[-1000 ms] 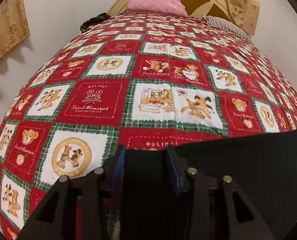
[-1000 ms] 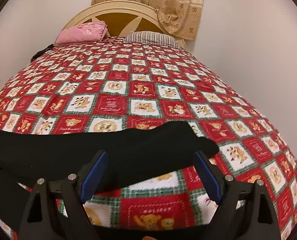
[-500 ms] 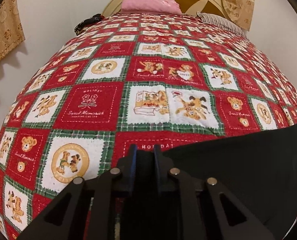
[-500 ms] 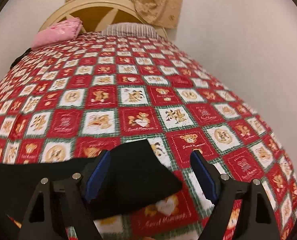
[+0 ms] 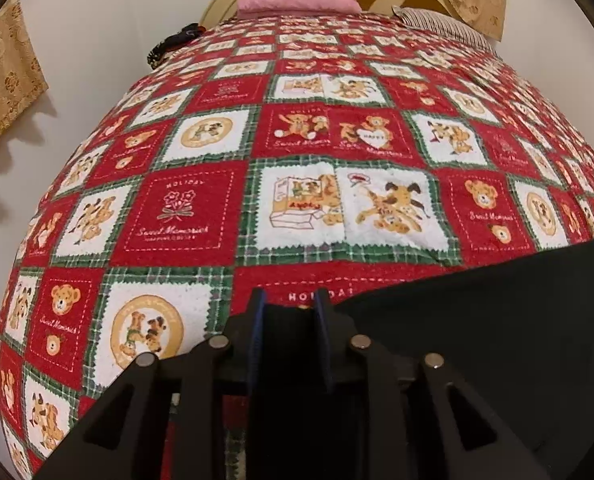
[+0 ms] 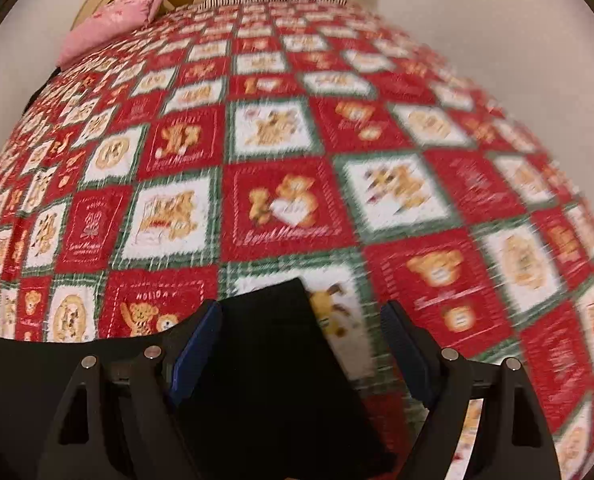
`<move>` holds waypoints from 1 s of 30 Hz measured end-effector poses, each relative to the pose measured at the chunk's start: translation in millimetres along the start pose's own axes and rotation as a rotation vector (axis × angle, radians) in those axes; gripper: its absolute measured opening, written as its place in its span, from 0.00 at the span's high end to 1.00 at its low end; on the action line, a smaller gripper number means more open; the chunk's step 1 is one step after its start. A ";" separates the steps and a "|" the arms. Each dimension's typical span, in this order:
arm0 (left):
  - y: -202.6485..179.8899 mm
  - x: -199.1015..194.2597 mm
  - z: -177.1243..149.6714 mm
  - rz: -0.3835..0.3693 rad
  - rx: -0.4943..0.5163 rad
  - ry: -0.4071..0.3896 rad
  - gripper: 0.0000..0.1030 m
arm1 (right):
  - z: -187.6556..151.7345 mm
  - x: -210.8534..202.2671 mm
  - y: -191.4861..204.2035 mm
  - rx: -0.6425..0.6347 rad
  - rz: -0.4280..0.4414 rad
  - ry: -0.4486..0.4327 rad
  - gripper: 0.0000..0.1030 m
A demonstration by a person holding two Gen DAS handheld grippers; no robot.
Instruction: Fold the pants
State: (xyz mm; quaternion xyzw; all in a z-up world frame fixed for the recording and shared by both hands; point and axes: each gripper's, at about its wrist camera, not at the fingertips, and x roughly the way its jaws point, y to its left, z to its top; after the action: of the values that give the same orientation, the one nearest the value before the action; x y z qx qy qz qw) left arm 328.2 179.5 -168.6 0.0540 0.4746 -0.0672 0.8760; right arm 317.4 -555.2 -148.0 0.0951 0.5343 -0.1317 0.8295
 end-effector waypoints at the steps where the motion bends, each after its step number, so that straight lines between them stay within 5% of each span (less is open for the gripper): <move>1: 0.7 -0.6 -0.1 -0.019 0.007 -0.004 0.81 | -1.9 5.2 -0.2 0.002 0.008 0.021 0.23; 4: 1.4 -1.4 1.7 -0.038 0.009 0.000 0.86 | -3.3 1.8 3.2 -0.021 0.029 -0.008 0.73; 7: 0.1 -5.1 5.4 -0.038 0.008 -0.012 0.88 | -3.0 -11.8 11.1 -0.048 0.020 -0.048 0.90; 18: 12.2 -55.4 6.5 -0.084 -0.026 -0.190 0.88 | -30.3 -117.5 12.6 -0.073 0.005 -0.398 0.91; 30: 24.6 -123.3 -50.3 -0.211 -0.060 -0.436 0.88 | -147.5 -194.4 -24.6 0.010 0.033 -0.655 0.92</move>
State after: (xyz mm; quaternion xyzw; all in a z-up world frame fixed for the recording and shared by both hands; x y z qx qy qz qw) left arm 224.3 219.8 -91.7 -0.0379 0.2793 -0.1542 0.9470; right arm 105.9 -511.8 -31.9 0.0605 0.2370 -0.1443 0.9588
